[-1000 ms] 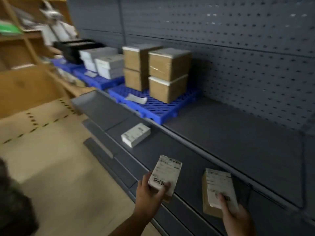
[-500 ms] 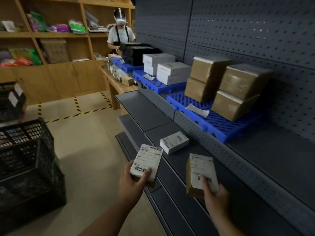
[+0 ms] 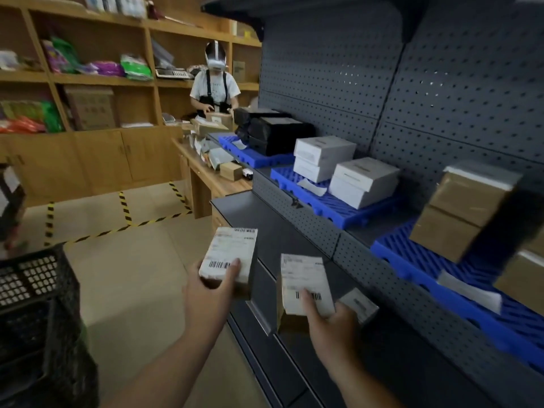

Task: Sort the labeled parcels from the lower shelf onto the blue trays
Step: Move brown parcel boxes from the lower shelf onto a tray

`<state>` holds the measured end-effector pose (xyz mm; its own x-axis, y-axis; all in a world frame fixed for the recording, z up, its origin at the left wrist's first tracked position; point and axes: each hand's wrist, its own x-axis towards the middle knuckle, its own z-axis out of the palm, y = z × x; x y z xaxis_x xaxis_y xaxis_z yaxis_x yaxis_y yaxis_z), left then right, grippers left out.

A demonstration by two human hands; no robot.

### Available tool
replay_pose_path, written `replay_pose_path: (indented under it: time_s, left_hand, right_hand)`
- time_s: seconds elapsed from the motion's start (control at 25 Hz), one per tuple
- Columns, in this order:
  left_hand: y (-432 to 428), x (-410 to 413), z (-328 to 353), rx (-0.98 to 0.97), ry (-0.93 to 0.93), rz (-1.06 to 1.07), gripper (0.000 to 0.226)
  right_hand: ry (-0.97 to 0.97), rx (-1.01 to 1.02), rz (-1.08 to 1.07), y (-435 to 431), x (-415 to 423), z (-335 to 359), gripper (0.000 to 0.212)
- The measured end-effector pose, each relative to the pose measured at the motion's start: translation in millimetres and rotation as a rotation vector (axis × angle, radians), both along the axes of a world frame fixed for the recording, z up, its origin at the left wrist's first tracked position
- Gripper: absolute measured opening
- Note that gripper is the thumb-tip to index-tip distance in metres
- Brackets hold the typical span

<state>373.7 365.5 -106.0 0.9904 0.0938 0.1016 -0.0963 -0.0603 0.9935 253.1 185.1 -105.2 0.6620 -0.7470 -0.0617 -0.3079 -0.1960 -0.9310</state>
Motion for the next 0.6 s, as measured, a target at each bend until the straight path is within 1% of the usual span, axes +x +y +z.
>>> replay_pose_path:
  time_s: [0.08, 0.16, 0.28, 0.4, 0.48, 0.52, 0.56, 0.6]
  left_hand:
    - [-5, 36, 28, 0.009, -0.062, 0.02, 0.065]
    - [-14, 63, 53, 0.019, -0.135, 0.024, 0.077]
    - [-26, 83, 83, -0.02, -0.157, 0.031, 0.09]
    - [-44, 94, 104, -0.068, -0.119, -0.039, 0.09]
    - [-63, 104, 125, -0.093, -0.128, -0.117, 0.081]
    - [-73, 109, 137, -0.119, -0.144, -0.145, 0.075]
    - [-84, 116, 151, -0.142, -0.163, -0.167, 0.074]
    - [-97, 123, 167, -0.154, -0.184, -0.207, 0.078]
  right_hand:
    - [-0.027, -0.084, -0.007, -1, 36, 41, 0.045]
    - [-0.095, -0.104, -0.013, -10, 65, 77, 0.042]
    - [-0.162, -0.128, -0.023, -21, 92, 122, 0.044]
    - [-0.152, -0.088, -0.069, -31, 105, 151, 0.047]
    - [-0.175, -0.062, -0.111, -43, 108, 178, 0.044]
    - [-0.191, -0.069, -0.14, -50, 107, 195, 0.046]
    - [-0.214, -0.088, -0.174, -57, 106, 212, 0.05]
    - [-0.246, -0.12, -0.224, -68, 102, 231, 0.053]
